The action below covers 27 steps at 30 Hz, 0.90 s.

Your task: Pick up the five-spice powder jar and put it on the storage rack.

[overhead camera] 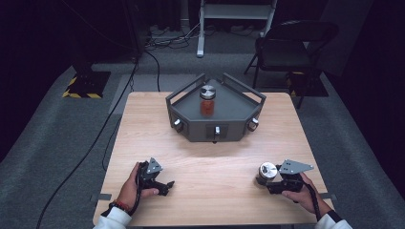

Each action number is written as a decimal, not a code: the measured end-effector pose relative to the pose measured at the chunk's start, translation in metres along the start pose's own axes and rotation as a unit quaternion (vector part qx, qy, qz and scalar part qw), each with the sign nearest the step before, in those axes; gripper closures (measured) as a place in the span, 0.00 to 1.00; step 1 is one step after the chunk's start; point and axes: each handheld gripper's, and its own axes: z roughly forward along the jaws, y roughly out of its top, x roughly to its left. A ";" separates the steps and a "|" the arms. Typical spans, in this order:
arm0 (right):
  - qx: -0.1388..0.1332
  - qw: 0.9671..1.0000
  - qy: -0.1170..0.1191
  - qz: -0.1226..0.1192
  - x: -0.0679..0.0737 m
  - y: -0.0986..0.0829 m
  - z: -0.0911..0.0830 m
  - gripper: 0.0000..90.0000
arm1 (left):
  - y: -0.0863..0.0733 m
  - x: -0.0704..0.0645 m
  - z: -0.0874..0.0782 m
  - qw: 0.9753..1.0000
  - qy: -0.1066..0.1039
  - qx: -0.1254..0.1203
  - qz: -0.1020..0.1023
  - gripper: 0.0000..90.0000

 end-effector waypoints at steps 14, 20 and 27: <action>-0.011 1.000 -0.020 -0.010 0.006 0.000 -0.005 0.35 | 0.000 0.000 0.000 1.000 0.000 0.000 0.001 0.00; -0.024 0.999 -0.040 -0.004 0.009 0.004 -0.010 0.35 | 0.000 0.000 0.000 1.000 0.000 0.000 0.000 0.00; -0.034 0.997 -0.073 0.002 0.015 0.013 -0.015 0.35 | 0.000 0.000 0.000 1.000 0.000 0.000 0.000 0.00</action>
